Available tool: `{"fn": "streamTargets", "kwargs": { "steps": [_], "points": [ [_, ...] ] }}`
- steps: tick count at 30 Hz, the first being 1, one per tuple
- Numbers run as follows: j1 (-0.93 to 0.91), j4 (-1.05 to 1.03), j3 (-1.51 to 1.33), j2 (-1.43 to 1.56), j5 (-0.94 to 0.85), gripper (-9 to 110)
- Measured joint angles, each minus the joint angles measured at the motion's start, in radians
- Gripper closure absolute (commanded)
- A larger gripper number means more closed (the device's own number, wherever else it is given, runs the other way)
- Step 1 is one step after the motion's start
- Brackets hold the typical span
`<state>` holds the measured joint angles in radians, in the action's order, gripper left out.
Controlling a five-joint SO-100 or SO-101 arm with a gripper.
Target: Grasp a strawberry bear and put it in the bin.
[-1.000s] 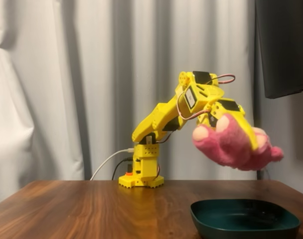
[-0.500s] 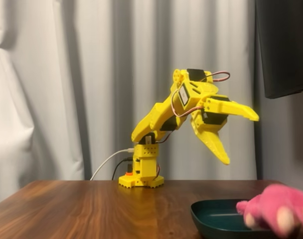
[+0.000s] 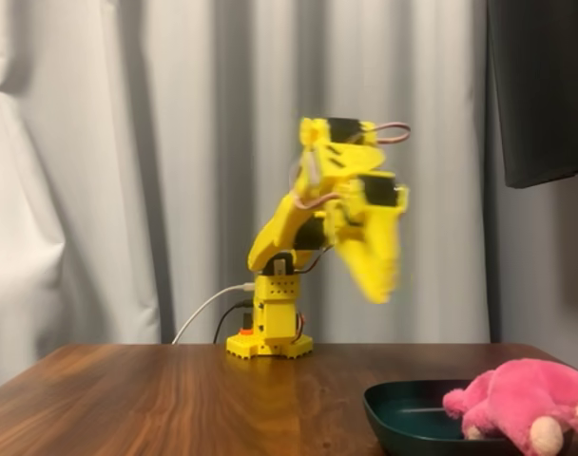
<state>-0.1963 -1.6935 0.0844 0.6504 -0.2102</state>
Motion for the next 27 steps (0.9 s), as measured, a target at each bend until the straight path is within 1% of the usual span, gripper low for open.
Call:
{"fn": "streamTargets", "kwargs": {
  "steps": [4,10,14,21,27],
  "points": [
    [0.109,-0.052,-0.012,0.138,0.000,102],
    [0.270,-0.052,-0.272,0.463,-0.026,101],
    [0.284,-0.052,-0.603,0.762,-0.034,102],
    [0.322,-0.052,-1.315,1.348,-0.034,102],
    [0.362,0.028,-1.798,1.759,-0.034,102]
  ]
}}
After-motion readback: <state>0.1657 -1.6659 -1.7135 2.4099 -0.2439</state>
